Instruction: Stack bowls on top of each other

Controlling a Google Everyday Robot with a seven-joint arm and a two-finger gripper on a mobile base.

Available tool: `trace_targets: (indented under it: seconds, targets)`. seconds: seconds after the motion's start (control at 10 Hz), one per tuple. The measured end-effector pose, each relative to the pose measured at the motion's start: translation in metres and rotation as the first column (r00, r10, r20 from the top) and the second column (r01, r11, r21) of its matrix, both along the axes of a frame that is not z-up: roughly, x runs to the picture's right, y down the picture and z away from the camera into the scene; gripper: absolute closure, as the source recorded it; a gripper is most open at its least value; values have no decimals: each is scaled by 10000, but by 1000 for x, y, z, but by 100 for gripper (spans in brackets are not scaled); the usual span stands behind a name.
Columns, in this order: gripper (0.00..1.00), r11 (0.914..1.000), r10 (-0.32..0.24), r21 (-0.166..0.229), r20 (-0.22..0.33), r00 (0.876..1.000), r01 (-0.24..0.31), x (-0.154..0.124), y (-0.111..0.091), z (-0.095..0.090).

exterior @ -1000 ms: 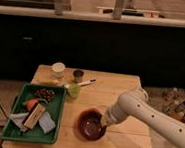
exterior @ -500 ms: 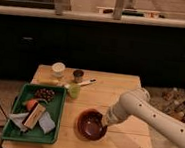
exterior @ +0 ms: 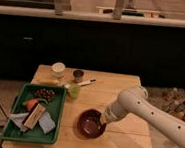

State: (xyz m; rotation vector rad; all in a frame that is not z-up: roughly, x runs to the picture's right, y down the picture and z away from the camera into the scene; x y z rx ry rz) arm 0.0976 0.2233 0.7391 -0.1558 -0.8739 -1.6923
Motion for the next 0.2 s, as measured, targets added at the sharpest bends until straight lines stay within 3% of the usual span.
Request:
trace_targets:
  seconds: [0.2]
  targets:
    - [97, 10000, 22, 6, 15, 10000, -22, -2, -6, 2]
